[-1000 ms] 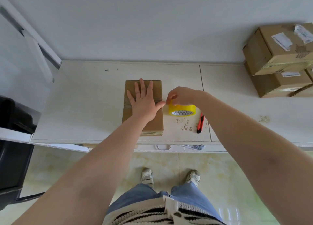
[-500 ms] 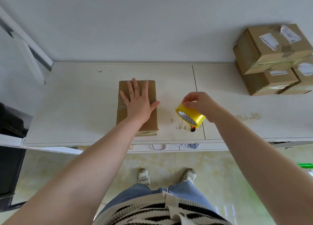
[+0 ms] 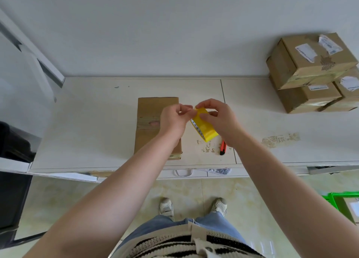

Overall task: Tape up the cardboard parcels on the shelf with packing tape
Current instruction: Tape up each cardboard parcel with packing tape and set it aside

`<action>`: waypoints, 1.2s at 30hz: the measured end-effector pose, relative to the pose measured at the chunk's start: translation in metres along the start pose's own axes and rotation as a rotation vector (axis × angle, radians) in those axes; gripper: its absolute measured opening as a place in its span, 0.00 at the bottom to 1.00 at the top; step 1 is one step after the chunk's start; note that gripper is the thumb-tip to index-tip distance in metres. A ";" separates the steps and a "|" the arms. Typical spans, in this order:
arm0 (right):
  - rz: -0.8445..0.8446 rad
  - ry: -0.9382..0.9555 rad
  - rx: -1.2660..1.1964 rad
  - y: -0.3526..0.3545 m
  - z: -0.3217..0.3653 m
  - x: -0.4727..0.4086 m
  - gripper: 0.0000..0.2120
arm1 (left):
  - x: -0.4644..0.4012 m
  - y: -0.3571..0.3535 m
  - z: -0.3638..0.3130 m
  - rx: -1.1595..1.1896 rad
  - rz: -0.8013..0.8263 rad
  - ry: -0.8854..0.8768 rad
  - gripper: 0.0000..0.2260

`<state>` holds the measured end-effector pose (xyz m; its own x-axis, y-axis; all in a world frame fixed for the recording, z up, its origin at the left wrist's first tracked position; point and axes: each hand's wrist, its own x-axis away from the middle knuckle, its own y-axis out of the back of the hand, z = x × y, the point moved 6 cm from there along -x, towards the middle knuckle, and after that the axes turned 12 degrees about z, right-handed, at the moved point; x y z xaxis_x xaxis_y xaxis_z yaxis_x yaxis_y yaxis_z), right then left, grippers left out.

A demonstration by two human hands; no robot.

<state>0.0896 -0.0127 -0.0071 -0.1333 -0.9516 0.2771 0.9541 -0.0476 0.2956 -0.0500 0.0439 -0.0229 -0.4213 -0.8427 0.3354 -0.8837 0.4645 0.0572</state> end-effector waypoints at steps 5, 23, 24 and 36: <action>-0.074 0.175 -0.081 0.005 0.004 0.001 0.22 | 0.001 -0.004 -0.015 0.269 0.130 0.032 0.09; -0.283 0.149 -0.024 -0.013 0.014 -0.002 0.07 | 0.005 0.006 -0.037 -0.509 -0.028 -0.277 0.08; -0.286 0.124 -0.058 -0.013 0.013 -0.003 0.06 | 0.006 0.003 -0.037 -0.525 -0.020 -0.269 0.07; -0.260 -0.065 -0.173 -0.006 0.005 -0.006 0.06 | -0.009 0.008 -0.045 -0.390 0.225 -0.358 0.15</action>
<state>0.0837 -0.0051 -0.0057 -0.3901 -0.8797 0.2720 0.9165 -0.3427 0.2062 -0.0440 0.0680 0.0169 -0.6931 -0.7195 0.0440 -0.6521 0.6519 0.3871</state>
